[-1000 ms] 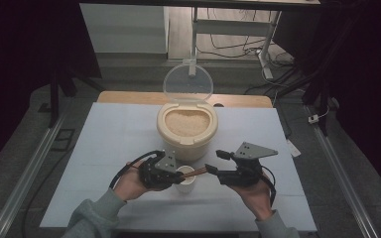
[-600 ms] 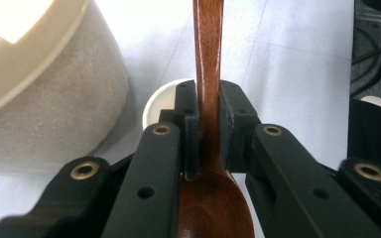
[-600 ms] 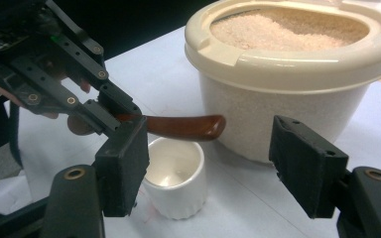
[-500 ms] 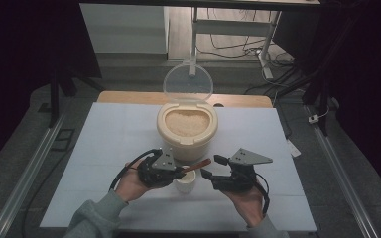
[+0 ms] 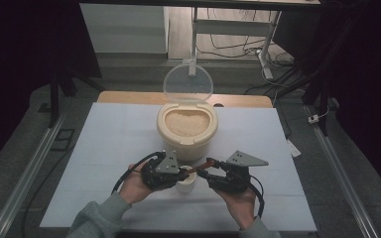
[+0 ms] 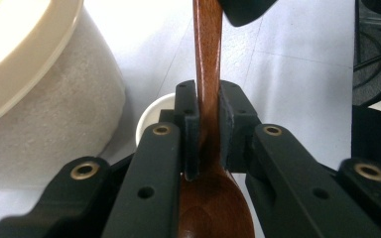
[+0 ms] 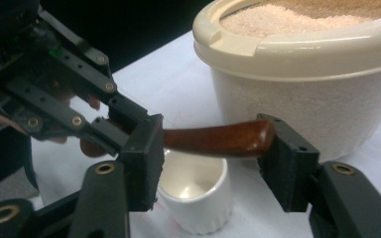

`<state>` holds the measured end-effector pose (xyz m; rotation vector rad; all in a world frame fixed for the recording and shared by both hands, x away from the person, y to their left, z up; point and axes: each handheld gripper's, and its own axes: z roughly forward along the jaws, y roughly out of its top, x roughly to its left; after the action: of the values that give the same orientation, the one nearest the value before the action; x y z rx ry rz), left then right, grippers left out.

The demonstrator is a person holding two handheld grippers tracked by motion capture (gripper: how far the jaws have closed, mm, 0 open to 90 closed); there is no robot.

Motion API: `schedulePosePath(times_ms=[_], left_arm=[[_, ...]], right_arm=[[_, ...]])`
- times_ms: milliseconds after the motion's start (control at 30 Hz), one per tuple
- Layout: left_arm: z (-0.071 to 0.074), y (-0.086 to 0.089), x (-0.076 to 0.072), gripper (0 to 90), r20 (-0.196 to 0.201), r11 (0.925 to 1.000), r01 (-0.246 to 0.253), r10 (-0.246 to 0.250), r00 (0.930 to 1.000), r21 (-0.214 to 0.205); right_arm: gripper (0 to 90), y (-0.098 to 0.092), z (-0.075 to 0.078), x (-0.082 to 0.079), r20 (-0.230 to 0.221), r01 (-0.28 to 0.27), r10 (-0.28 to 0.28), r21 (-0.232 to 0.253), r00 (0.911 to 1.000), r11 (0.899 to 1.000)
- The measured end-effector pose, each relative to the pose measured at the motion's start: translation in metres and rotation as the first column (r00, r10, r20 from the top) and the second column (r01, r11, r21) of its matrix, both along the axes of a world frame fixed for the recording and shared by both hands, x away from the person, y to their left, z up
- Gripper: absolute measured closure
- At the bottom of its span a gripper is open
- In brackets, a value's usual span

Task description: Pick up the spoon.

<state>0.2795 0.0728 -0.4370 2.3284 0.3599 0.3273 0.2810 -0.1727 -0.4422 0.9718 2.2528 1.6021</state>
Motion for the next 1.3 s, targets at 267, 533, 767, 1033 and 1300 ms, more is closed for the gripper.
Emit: schedulePosePath(times_ms=[267,533,767,1033,1300], left_arm=[[0.0008,-0.0035,-0.0046,79.5,0.031,0.9997,0.002,-0.003,0.9995,0.022],[0.0034,-0.0025,-0.0072,79.6,0.047,0.9994,-0.002,0.0,0.9989,0.034],[0.0029,-0.0041,-0.0079,79.6,0.055,0.9988,0.005,-0.008,0.9984,0.048],[0.0035,-0.0032,-0.0086,79.6,0.055,0.9993,0.009,-0.011,0.9984,0.037],[0.0066,0.0013,-0.0093,78.4,0.05,1.0,0.006,-0.006,0.9987,0.001]], right_arm=[[61.6,-0.0032,0.0009,-0.0011,-0.009,-0.008,0.009,0.106,0.9999,0.994],[73.6,-0.0034,0.0054,-0.003,0.003,-0.066,0.066,0.176,0.9978,0.982],[81.9,-0.0028,0.0077,-0.0029,0.023,-0.131,0.129,0.21,0.9913,0.969],[82.5,-0.0025,0.0083,-0.0032,0.047,-0.157,0.15,0.217,0.9876,0.963],[82.7,-0.005,0.0061,-0.0011,0.051,-0.173,0.165,0.269,0.9849,0.948]])
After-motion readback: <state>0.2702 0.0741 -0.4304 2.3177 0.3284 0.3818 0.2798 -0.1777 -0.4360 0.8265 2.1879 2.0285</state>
